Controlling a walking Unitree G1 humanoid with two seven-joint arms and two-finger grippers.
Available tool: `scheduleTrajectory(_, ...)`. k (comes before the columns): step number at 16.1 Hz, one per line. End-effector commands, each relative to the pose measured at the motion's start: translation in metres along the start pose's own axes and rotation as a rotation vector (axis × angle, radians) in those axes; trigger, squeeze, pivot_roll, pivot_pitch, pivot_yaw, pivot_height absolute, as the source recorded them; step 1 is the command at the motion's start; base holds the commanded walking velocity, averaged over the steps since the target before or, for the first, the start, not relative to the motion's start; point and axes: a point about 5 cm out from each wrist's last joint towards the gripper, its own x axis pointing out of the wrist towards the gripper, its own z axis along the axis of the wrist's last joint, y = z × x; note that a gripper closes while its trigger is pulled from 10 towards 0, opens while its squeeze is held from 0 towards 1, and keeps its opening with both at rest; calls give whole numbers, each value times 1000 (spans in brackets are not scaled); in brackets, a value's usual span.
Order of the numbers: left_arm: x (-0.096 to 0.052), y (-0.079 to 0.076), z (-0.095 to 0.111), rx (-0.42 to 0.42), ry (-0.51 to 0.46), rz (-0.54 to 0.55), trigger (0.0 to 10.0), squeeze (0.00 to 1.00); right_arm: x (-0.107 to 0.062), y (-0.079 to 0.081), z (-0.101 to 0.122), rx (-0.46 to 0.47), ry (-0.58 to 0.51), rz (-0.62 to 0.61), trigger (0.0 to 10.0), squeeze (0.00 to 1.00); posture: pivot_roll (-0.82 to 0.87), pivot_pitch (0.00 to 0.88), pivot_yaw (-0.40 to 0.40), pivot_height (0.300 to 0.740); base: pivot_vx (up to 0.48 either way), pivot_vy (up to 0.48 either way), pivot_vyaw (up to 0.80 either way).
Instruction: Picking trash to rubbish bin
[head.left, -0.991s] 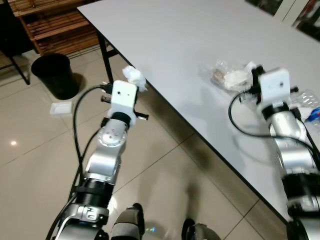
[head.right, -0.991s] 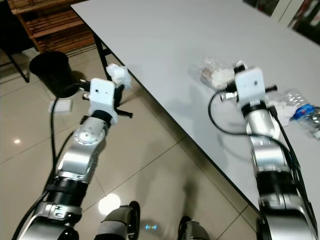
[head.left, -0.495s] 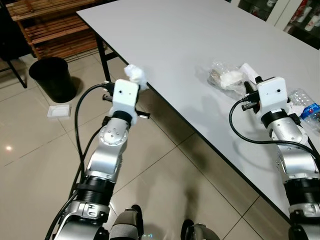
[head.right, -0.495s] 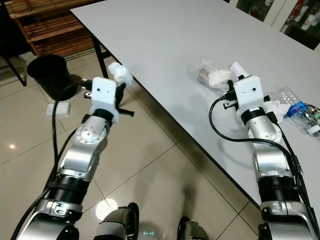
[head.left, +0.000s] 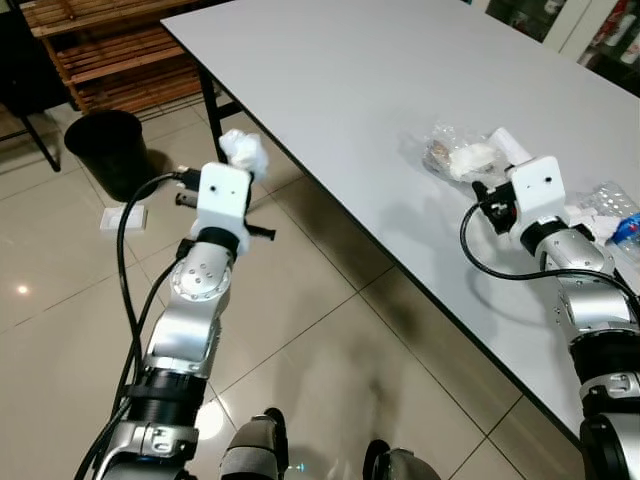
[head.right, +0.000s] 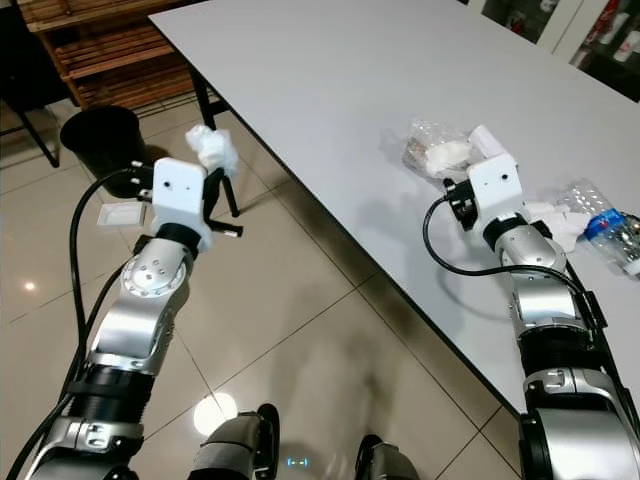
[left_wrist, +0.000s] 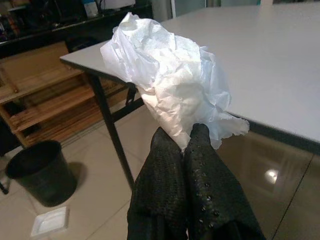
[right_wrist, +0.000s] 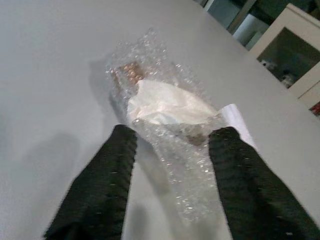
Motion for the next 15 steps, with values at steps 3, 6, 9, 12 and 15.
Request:
scheduleTrajectory(3,-8,10,3,35,2,3,0,0,4,-5,-4,-62,28,2,10000,1000,474,244,-30,740,0,0,0)
scheduleTrajectory(6,-12,16,5,54,1,7,0,0,8,-8,-2,-96,29,0,10000,1000,496,249,-25,740,0,0,0)
scheduleTrajectory(9,-14,21,7,64,6,13,0,0,13,-11,4,-156,14,-4,10000,1000,515,251,-24,740,0,0,0)
scheduleTrajectory(12,-16,23,8,74,7,15,0,0,18,-10,11,-221,0,2,10000,1000,526,256,-20,740,0,0,0)
scheduleTrajectory(15,-18,26,9,85,13,15,0,0,20,-12,13,-239,7,-8,10000,1000,536,265,-17,740,0,0,0)
